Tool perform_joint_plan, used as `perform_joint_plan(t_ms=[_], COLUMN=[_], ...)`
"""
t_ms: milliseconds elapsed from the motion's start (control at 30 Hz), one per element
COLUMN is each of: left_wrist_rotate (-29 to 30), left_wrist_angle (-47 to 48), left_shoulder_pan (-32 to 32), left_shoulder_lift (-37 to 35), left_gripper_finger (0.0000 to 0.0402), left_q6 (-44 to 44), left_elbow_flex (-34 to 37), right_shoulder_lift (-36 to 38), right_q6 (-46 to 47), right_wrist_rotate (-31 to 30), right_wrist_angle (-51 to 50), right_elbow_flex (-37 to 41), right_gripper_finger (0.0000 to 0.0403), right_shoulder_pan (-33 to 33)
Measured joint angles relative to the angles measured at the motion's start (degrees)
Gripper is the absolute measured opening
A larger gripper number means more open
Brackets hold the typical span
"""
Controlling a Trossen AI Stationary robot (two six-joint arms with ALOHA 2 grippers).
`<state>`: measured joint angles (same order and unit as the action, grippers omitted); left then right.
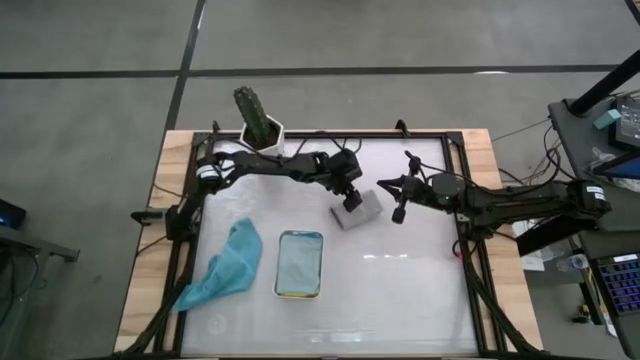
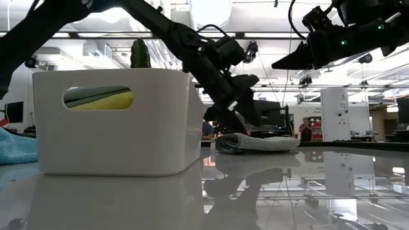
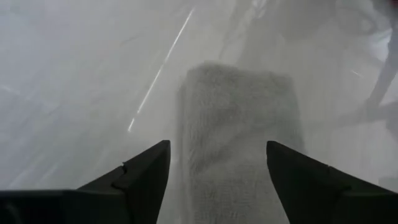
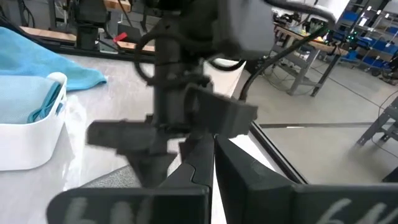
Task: Fold microfiber towels
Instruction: Put the gray microfiber towel into the bin
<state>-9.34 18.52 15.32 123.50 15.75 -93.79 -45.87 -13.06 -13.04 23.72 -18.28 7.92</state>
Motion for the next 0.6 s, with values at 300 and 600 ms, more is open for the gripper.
perform_joint_plan(t_ms=[300, 600], left_wrist_rotate=[2.5, 2.4], left_wrist_angle=[-1.2, -1.3], left_shoulder_pan=[-0.8, -2.0], left_shoulder_lift=[1.5, 2.2], left_gripper_finger=[0.0251, 0.025], left_q6=[-4.2, -4.9], left_elbow_flex=[0.9, 2.3], right_shoulder_lift=[-0.1, -0.3], right_q6=[-0.4, -0.6], right_wrist_rotate=[0.0, 0.0], right_wrist_angle=[-0.8, -0.9], right_elbow_flex=[0.0, 0.0], right_gripper_finger=[0.0009, 0.0009], right_shoulder_pan=[0.0, 0.0])
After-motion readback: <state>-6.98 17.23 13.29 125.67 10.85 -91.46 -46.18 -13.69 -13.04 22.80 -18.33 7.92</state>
